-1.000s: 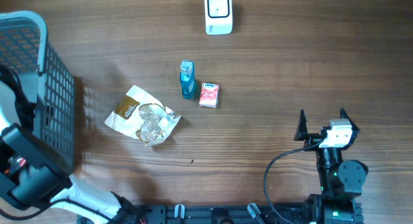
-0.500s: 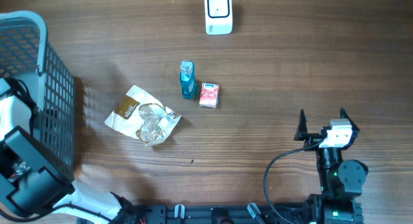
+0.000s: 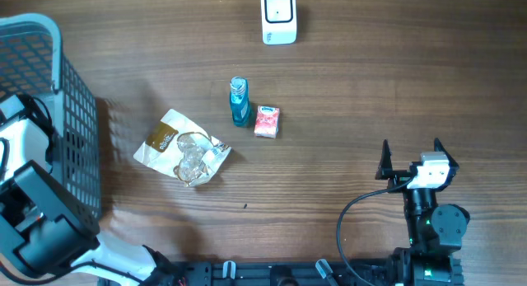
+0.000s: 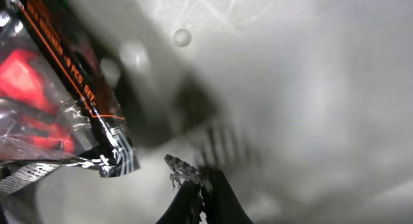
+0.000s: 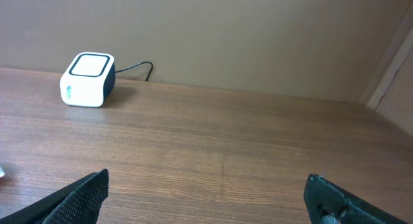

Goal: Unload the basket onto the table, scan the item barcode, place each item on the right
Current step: 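Reach the left gripper into the basket and grasp the black-red snack packet, then carry the black-red packet and drop it right of the tissue pack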

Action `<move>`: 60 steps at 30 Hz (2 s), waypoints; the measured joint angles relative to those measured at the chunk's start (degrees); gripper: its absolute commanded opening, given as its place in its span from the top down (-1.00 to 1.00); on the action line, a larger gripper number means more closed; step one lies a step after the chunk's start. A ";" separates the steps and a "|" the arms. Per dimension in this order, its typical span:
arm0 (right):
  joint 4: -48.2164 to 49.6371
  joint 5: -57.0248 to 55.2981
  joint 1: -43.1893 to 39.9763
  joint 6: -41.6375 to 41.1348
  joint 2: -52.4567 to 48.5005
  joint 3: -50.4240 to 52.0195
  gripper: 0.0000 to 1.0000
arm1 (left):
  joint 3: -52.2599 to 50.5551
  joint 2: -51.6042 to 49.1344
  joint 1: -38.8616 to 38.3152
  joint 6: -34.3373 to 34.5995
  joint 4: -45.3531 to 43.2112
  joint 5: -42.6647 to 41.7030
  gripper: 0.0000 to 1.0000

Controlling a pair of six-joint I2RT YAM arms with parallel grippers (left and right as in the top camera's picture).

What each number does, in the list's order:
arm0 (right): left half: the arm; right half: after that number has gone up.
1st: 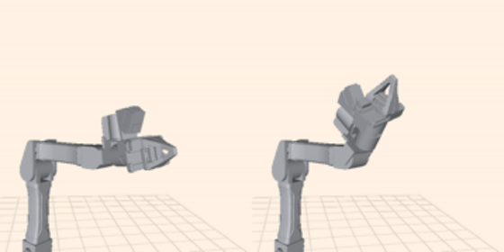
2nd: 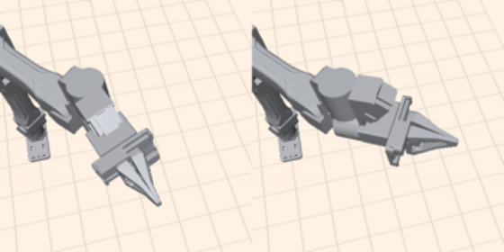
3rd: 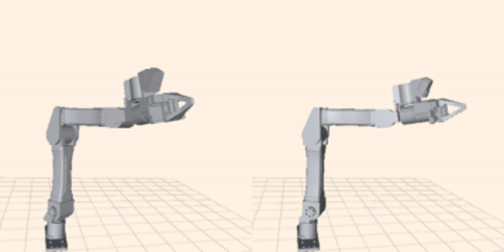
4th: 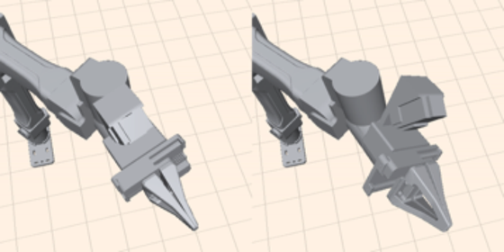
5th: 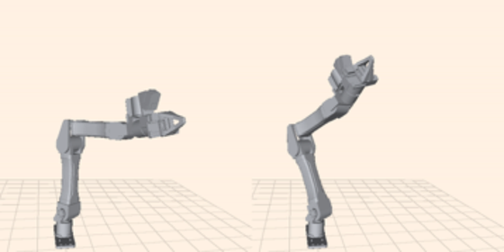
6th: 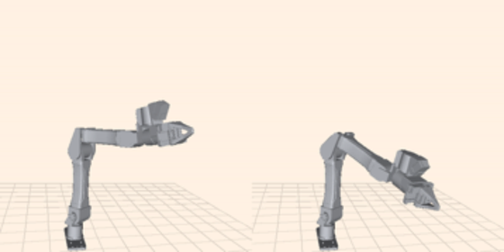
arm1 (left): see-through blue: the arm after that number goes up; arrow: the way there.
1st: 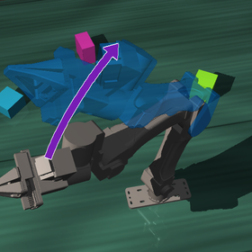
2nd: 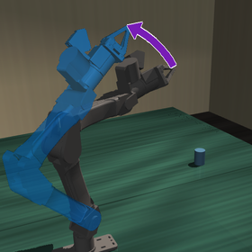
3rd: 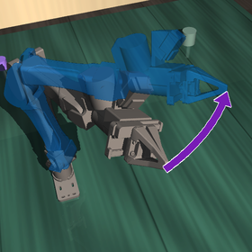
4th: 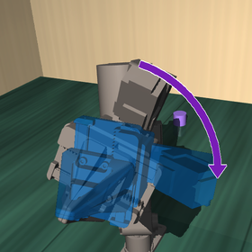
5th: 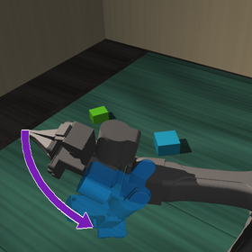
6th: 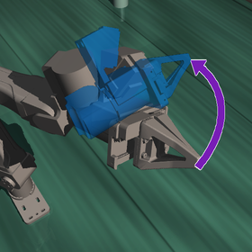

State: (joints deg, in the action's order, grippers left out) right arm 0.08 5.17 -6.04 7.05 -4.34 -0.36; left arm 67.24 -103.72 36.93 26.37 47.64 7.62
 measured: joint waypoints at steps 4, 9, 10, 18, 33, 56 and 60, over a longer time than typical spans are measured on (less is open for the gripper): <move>0.00 0.00 0.00 0.00 0.00 0.00 -1.00 | 0.00 8.68 -0.46 -0.72 0.35 0.46 -0.24; 0.00 -0.02 0.00 0.00 0.00 0.00 -1.00 | 0.09 12.72 -0.44 -0.85 4.33 7.89 -0.47; 0.00 0.00 0.00 0.00 0.00 0.00 -1.00 | -0.20 12.26 -0.17 -0.76 4.09 9.35 -0.51; 0.00 0.00 0.00 0.00 0.00 0.00 -1.00 | -3.76 6.10 8.00 2.67 0.02 16.61 -0.54; -0.02 -0.02 0.00 0.00 0.00 0.00 -1.00 | -4.70 4.09 8.20 3.43 -4.72 7.72 0.92; 0.02 0.00 0.00 -0.02 0.00 0.00 -1.00 | 1.36 59.04 -3.50 10.08 -19.02 -37.13 0.92; 0.04 0.00 0.02 -0.02 0.00 0.00 -1.00 | 1.53 57.37 -23.63 12.66 -9.77 -40.61 0.92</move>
State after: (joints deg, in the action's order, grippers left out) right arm 0.12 5.17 -6.02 7.03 -4.34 -0.36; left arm 68.77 -46.35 13.30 39.03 37.87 -32.99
